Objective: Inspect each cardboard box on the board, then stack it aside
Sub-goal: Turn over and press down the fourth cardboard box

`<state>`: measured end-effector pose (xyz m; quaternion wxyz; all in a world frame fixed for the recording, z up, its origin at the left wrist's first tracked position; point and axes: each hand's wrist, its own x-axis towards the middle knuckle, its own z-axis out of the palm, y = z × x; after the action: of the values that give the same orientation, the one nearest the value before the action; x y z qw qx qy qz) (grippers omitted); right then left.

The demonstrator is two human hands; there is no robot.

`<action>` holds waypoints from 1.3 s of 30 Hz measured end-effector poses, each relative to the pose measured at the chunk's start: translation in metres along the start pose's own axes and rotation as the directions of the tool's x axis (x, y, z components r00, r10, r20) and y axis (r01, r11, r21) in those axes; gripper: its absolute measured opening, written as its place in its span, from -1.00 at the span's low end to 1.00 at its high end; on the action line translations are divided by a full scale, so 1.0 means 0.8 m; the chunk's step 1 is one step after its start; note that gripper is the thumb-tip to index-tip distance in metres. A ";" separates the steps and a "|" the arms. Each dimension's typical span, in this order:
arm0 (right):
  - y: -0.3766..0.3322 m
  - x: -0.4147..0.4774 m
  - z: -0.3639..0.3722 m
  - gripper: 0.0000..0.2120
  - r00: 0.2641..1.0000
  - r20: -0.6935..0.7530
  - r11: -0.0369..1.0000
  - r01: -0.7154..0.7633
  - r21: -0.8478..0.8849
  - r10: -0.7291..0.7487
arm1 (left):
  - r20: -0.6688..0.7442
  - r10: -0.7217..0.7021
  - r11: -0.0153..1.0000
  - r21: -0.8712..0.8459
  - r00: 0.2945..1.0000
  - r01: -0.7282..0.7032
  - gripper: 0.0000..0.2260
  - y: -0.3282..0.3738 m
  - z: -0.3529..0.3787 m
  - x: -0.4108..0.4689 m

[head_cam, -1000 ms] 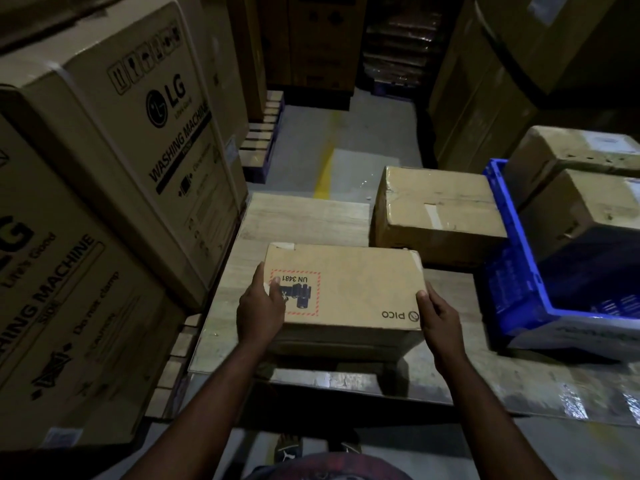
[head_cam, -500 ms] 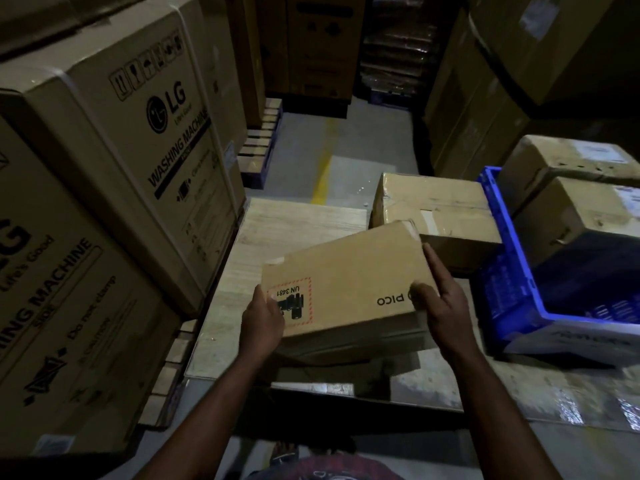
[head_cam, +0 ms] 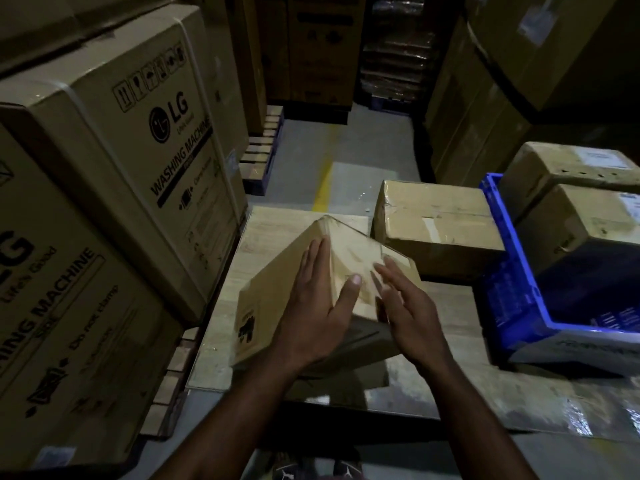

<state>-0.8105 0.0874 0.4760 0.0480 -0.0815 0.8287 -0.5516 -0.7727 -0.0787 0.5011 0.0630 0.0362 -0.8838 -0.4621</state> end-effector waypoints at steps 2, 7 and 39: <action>0.024 0.002 -0.012 -0.56 0.990 -0.112 0.971 -0.108 -0.212 0.085 | -0.040 0.037 0.997 0.065 0.998 -0.035 -0.31 -0.006 -0.006 -0.001; 0.060 0.004 -0.015 -0.55 0.894 -0.127 0.902 -0.432 0.009 0.429 | -0.139 0.041 0.998 0.058 0.989 -0.033 -0.45 -0.024 -0.014 -0.003; 0.007 0.005 0.004 -0.42 0.921 -0.390 0.986 0.067 0.150 -0.003 | -0.219 -0.028 0.987 -0.163 0.975 -0.008 -0.54 -0.130 -0.004 -0.012</action>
<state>-0.8144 0.0856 0.4698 -0.1205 0.0188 0.7730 -0.6225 -0.7625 -0.1393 0.4167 0.1613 0.0866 -0.8306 -0.5260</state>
